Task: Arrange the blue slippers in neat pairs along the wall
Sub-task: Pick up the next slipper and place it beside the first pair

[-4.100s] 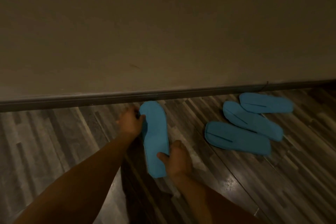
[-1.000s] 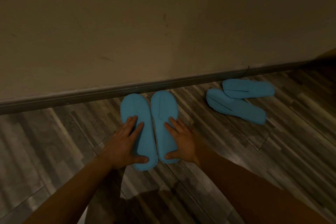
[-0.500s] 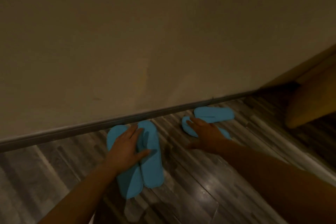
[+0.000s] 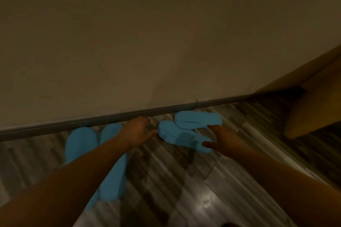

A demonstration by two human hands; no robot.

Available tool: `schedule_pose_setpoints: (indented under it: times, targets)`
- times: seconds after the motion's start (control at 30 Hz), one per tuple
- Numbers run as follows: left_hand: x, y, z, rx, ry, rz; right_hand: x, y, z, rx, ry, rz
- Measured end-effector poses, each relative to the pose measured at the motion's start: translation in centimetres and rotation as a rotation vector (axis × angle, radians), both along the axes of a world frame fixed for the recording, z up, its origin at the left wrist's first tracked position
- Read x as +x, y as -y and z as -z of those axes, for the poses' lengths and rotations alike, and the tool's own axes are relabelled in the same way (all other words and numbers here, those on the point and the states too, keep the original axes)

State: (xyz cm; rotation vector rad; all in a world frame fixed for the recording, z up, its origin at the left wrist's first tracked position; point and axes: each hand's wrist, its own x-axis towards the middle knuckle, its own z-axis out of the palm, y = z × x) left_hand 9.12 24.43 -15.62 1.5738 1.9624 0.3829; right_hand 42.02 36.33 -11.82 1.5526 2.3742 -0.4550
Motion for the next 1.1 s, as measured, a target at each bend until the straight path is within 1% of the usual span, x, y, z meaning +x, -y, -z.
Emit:
schedule_pose_setpoints:
  times: [0.1,0.17,0.23,0.37,0.57,0.67,0.73,0.83,0.97,1.03,1.1]
  targets:
    - [3.6,-4.2,2.5,-0.067,0.02,-0.089,3.4,-3.4,3.6,-0.065,-0.162,0.019]
    - [3.4,-4.9,3.0,-0.112,0.032,-0.167,2.8,-3.4,4.9,-0.086,-0.208,0.057]
    - [4.1,-5.9,4.1,-0.158,0.045,-0.26,2.9,-3.7,6.1,-0.098,-0.224,0.084]
    - [7.0,-6.5,7.1,-0.174,0.1,-0.445,3.3,-5.7,9.3,-0.178,-0.226,0.083]
    - [9.3,-6.5,9.5,-0.183,0.101,-0.577,3.0,-6.7,12.5,-0.179,-0.19,0.139]
    - [10.0,-6.7,9.9,-0.151,0.118,-0.667,3.0,-6.6,13.2,-0.202,-0.234,0.195]
    - [10.3,-7.0,10.0,-0.132,0.171,-0.721,2.9,-6.7,13.2,-0.246,-0.264,0.205]
    - [10.2,-7.2,10.1,-0.09,0.306,-0.842,2.7,-6.6,13.5,-0.293,-0.256,0.199]
    - [9.2,-6.6,9.7,-0.052,0.428,-0.887,2.5,-5.1,13.3,-0.347,-0.265,0.186]
    - [8.2,-6.2,9.1,-0.082,0.447,-0.867,2.2,-3.7,13.2,-0.356,-0.293,0.106]
    - [6.7,-5.9,8.7,-0.111,0.455,-0.84,1.5,-2.1,13.1,-0.33,-0.311,0.097]
